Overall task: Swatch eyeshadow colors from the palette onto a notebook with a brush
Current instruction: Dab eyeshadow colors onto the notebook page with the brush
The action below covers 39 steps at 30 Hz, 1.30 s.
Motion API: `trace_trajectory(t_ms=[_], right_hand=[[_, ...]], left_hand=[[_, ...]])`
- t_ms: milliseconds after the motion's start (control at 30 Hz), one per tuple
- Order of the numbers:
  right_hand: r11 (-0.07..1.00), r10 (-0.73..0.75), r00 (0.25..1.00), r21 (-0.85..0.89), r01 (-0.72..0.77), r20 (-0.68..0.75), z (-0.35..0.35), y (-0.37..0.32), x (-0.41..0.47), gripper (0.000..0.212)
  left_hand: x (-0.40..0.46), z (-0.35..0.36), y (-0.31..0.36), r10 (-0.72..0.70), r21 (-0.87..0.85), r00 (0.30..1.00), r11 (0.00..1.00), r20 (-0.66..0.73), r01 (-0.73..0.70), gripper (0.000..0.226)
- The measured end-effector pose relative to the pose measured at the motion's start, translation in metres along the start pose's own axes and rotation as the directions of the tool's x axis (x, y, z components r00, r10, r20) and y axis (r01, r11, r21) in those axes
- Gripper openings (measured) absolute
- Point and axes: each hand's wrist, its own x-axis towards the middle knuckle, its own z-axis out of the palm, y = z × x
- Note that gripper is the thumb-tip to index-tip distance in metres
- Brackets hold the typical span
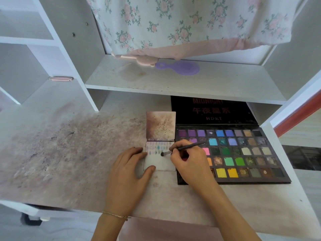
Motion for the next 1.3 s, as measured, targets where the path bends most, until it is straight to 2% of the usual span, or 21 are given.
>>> trace_trajectory(t_ms=[100,200,400,600,767,900,1000,1300], right_hand=[[0.986,-0.058,0.985,0.142,0.082,-0.165,-0.005,-0.002,-0.006,0.024],[0.962,-0.1,0.939,0.207,0.176,-0.33,-0.01,-0.002,-0.008,0.023],[0.938,-0.023,0.909,0.307,0.164,-0.416,-0.024,0.005,-0.015,0.019],[0.963,0.038,0.898,0.257,0.084,-0.438,-0.053,0.024,-0.031,0.028],[0.985,0.077,0.859,0.172,0.013,-0.506,-0.081,0.042,-0.039,0.033],[0.996,0.082,0.794,0.081,-0.042,-0.602,-0.1,0.056,-0.041,0.015],[0.995,0.097,0.751,0.078,-0.06,-0.653,-0.105,0.062,-0.044,0.014],[0.989,0.113,0.791,-0.005,-0.146,-0.602,-0.104,0.066,-0.043,0.015]], left_hand=[[0.0,0.0,0.0,-0.01,-0.007,1.0,1.0,0.005,0.011,0.036],[0.0,-0.001,0.0,-0.008,-0.012,1.0,1.0,0.004,0.008,0.036],[0.0,-0.002,0.0,-0.008,-0.01,1.0,1.0,0.011,0.009,0.034],[0.001,-0.003,0.001,-0.019,0.019,0.999,1.0,0.032,0.019,0.035],[0.001,-0.003,0.002,-0.025,0.048,0.998,0.999,0.061,0.022,0.038],[0.001,-0.004,0.004,-0.036,0.045,0.997,0.998,0.074,0.032,0.038],[0.002,-0.004,0.004,-0.037,0.053,0.996,0.998,0.083,0.033,0.038],[0.001,-0.005,0.005,-0.038,0.03,0.996,0.999,0.086,0.036,0.037]])
